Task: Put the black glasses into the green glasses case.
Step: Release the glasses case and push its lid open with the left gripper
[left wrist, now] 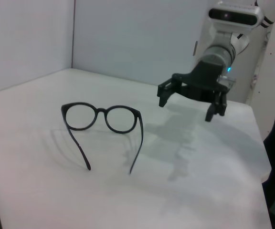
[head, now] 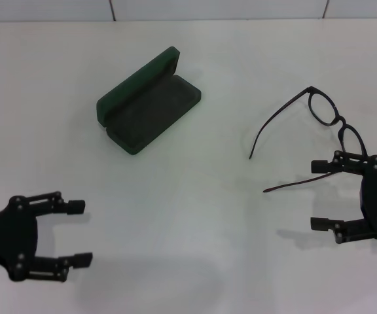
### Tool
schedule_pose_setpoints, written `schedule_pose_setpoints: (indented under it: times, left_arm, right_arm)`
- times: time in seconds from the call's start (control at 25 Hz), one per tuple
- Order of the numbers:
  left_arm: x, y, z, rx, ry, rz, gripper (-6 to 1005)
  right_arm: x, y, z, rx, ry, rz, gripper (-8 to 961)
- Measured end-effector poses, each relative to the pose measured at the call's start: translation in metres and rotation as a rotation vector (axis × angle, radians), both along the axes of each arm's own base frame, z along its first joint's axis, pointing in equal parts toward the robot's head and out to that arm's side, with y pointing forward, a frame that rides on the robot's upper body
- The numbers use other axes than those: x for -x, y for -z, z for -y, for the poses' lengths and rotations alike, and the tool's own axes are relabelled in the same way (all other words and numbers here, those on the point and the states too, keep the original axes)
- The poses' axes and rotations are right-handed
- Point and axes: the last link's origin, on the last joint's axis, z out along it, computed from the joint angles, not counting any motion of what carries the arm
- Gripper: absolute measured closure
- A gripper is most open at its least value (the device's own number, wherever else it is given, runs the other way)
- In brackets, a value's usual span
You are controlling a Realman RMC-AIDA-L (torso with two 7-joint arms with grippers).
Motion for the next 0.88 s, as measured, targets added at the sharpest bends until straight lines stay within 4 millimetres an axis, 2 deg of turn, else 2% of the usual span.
schedule_pose_setpoints:
  times: [0.16, 0.36, 0.48, 0.64, 0.88]
  left_arm:
    - [-0.007, -0.005, -0.01, -0.039, -0.099, 0.086, 133]
    - [-0.025, -0.018, -0.042, -0.038, -0.343, 0.262, 136]
    - [-0.036, -0.021, -0.065, -0.002, -0.439, 0.29, 137]
    - [-0.048, -0.026, -0.096, -0.001, -0.536, 0.275, 139]
    - [-0.068, -0.029, -0.132, -0.025, -0.567, 0.11, 141]
  right_arm:
    - [0.0, 0.0, 0.0, 0.002, 0.003, -0.001, 70]
    - [0.001, 0.001, 0.0, 0.007, 0.0, -0.005, 69]
    - [0.003, 0.002, 0.001, 0.014, -0.005, -0.008, 70]
    - [0.004, 0.003, 0.002, 0.019, -0.009, -0.01, 70]
    - [0.005, 0.005, 0.002, 0.027, -0.014, -0.009, 69]
